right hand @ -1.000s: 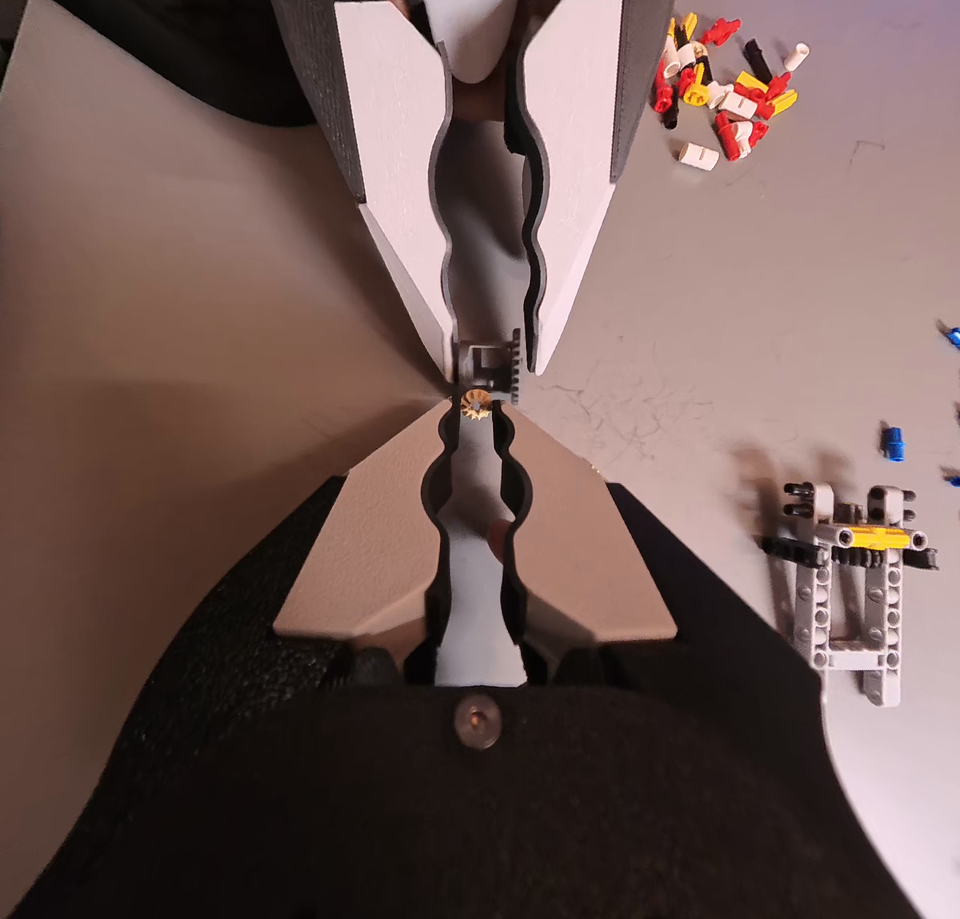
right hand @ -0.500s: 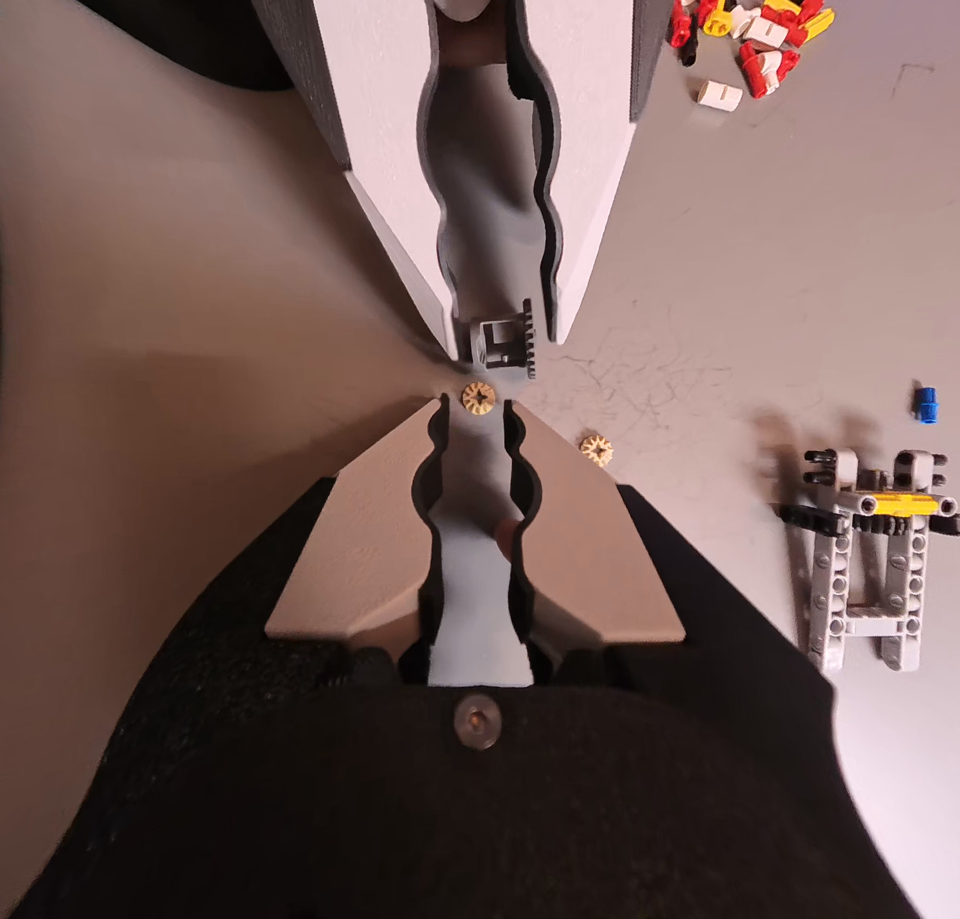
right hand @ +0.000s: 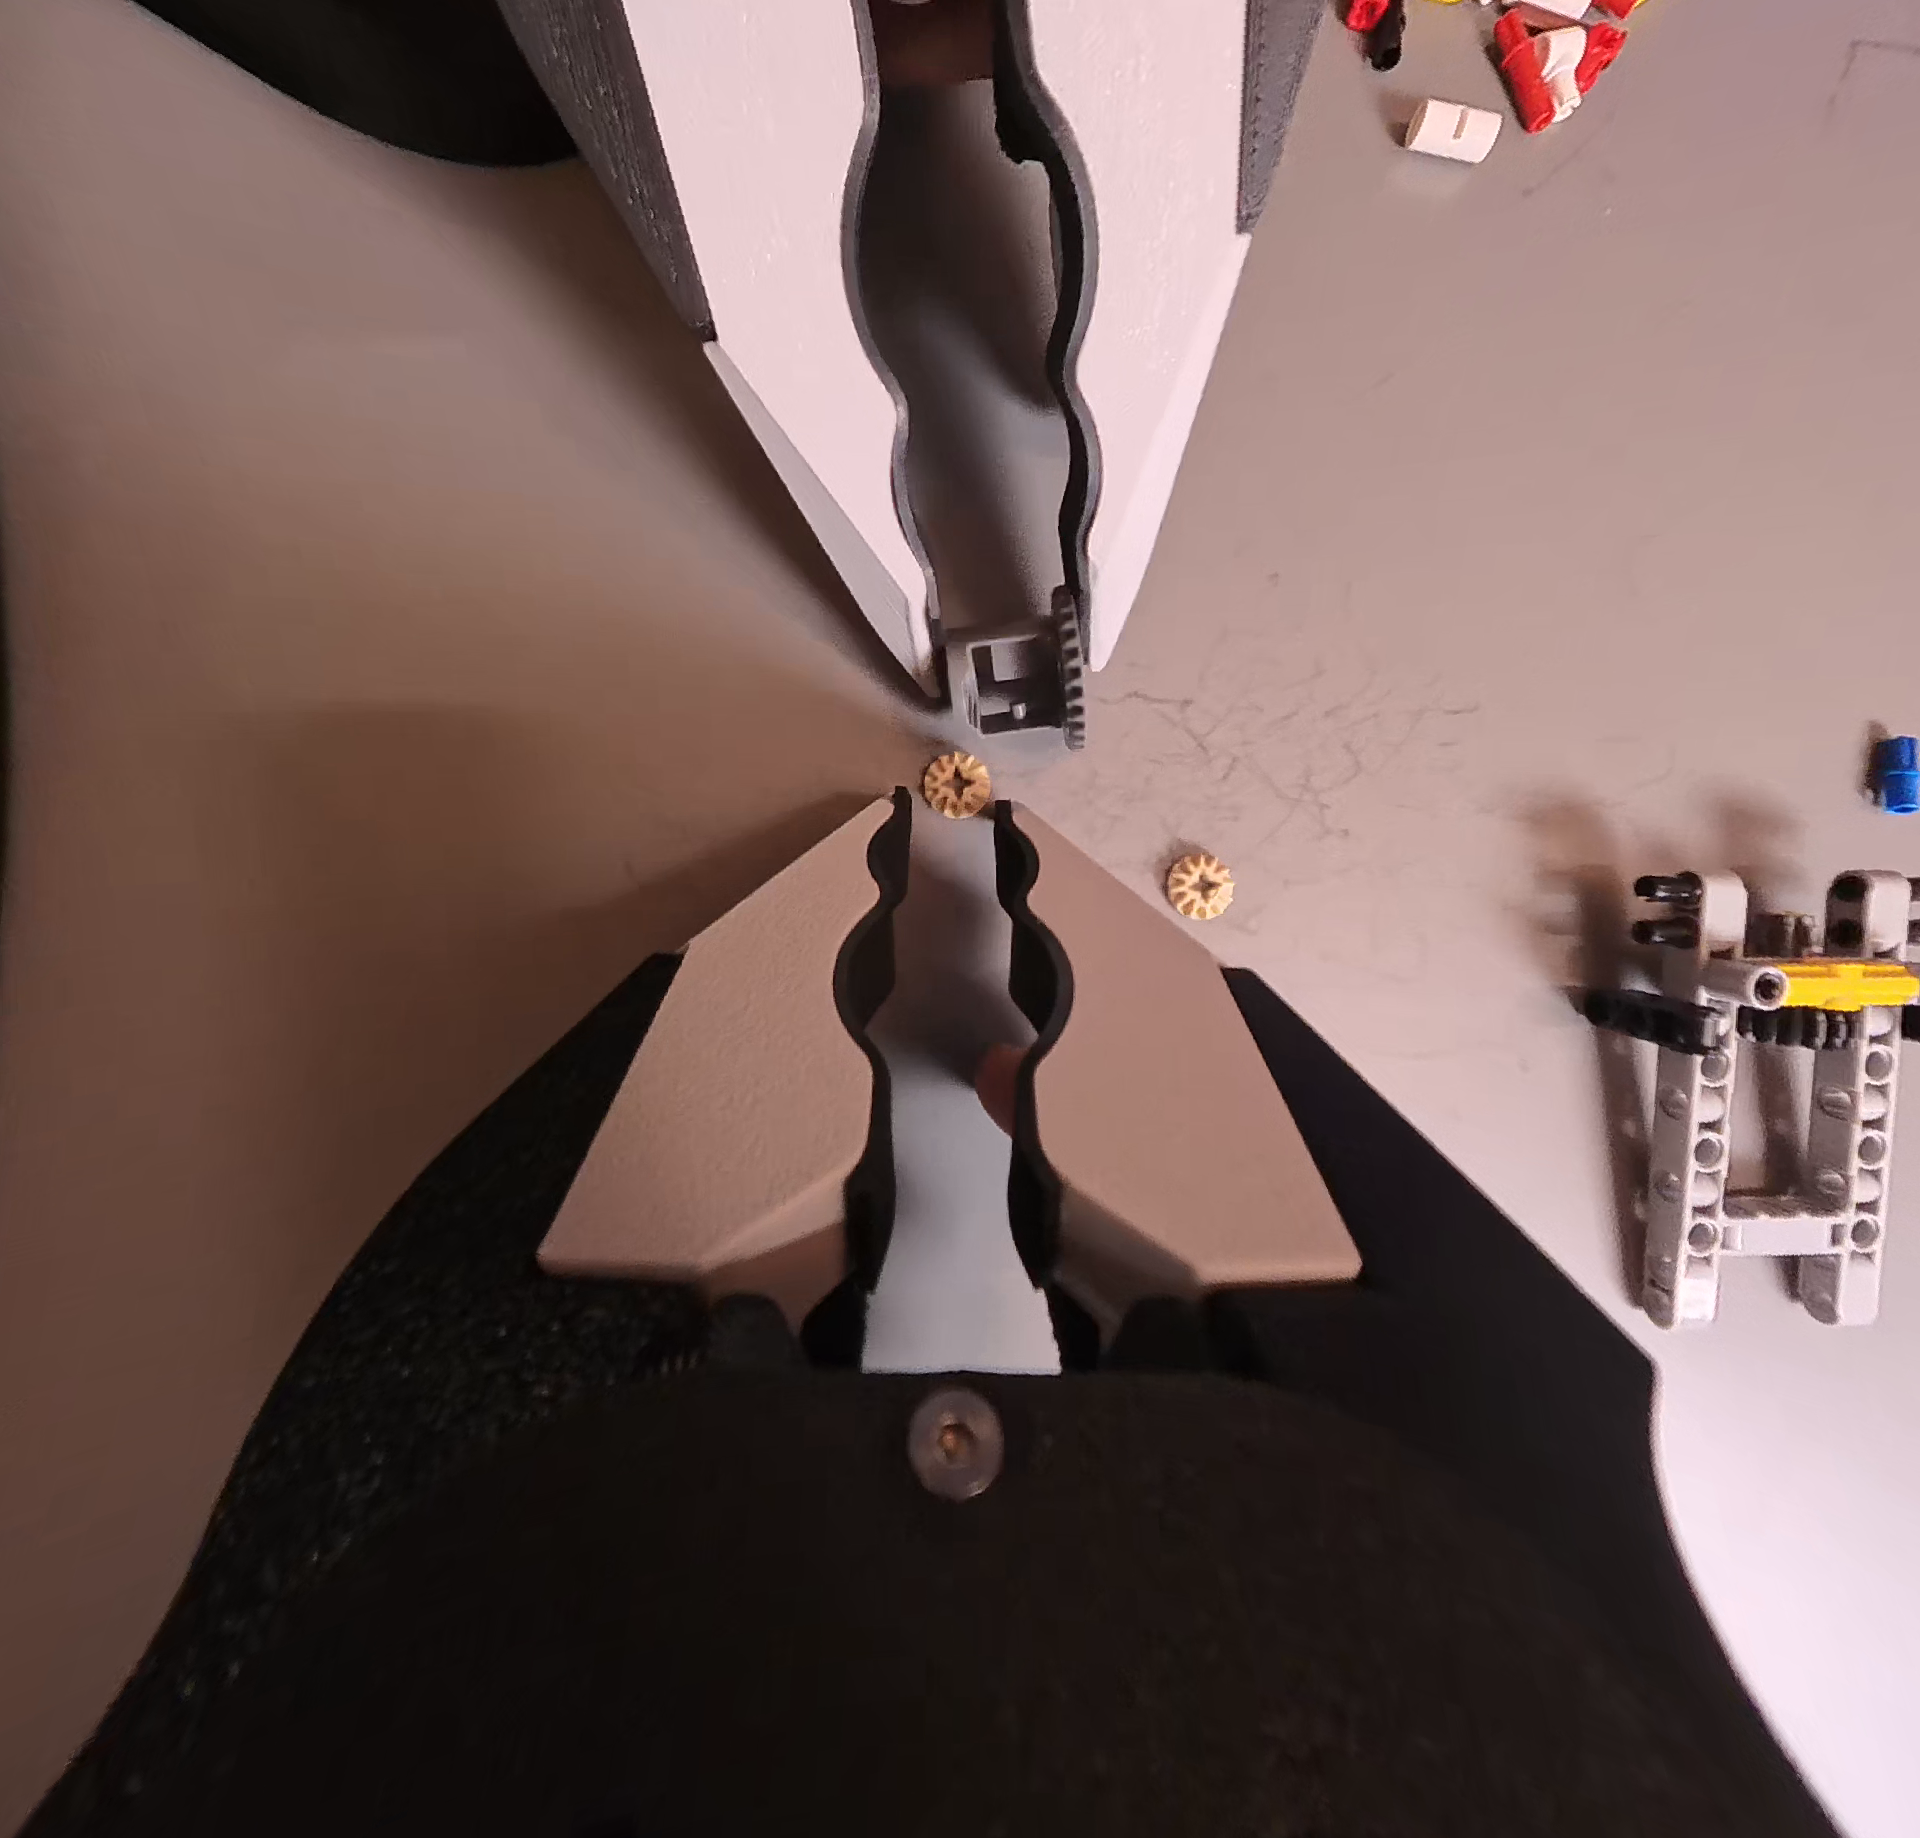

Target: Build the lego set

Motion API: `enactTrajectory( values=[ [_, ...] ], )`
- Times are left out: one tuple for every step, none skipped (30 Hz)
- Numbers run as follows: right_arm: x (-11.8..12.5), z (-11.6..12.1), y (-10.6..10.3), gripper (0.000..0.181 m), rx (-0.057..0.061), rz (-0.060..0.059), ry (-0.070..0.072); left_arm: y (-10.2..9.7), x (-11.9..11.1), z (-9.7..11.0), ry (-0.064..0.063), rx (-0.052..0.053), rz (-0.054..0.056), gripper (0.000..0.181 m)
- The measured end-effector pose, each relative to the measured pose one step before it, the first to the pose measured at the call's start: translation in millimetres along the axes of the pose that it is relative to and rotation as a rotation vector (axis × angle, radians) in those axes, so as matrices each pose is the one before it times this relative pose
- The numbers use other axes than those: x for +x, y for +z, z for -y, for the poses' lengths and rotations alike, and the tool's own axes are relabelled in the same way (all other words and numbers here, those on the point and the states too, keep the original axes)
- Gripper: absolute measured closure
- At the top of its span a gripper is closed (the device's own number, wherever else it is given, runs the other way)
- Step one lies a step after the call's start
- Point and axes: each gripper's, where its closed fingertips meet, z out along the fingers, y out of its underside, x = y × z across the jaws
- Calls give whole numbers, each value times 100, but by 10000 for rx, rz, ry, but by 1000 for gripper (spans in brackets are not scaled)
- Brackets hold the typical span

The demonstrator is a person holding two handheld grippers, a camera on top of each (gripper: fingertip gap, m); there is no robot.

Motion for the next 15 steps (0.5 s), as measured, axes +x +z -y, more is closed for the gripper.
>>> enactTrajectory(
  values=[
    [15, 69, 55, 168, -7, -27, 17, -80, -20, 77, -9, 38, 1, 159],
    [40, 57, 57, 168, -4, -35, 2, -104, -31, 61, 0, 42, 12, 159],
    [30, 65, 50, 170, -6, -37, 6, -122, -64, 59, 3, 41, 33, 158],
    [21, 32, 40, 172, -9, -27, 9, -128, -61, 53, 0, 40, 28, 158],
    [6, 34, 23, 172, 3, -20, -4, -120, -52, 44, -14, 42, 8, 158],
    [-2, 5, 1, 172, 2, -9, -11, -98, 3, 38, -14, 40, -20, 158],
    [-3, 11, -7, 172, 5, -3, -8, -52, 3, -8, -11, 14, -10, 158],
    [6, 30, 16, 172, 19, -7, -7, -9, -18, -33, 2, -15, 8, 158],
    [54, 39, 17, 172, 36, -35, -2, 25, 1, -67, 14, -32, 10, 158],
    [83, 36, -10, 172, 35, -45, -4, 40, -6, -31, 14, -18, 13, 158],
    [127, 53, -51, 172, 49, -61, -6, 15, 10, 11, 3, 12, 2, 158],
    [229, 113, -107, 172, 97, -102, 6, 6, 23, -2, -5, 8, -18, 159],
    [297, 148, -138, 172, 120, -131, 16, -8, 21, -12, -2, 11, -22, 159],
    [312, 203, -163, 172, 149, -146, 4, -19, 47, -15, 11, 18, -40, 159],
    [199, 268, -150, 172, 183, -94, -29, -28, 109, -8, 25, 30, -75, 159]
  ],
)
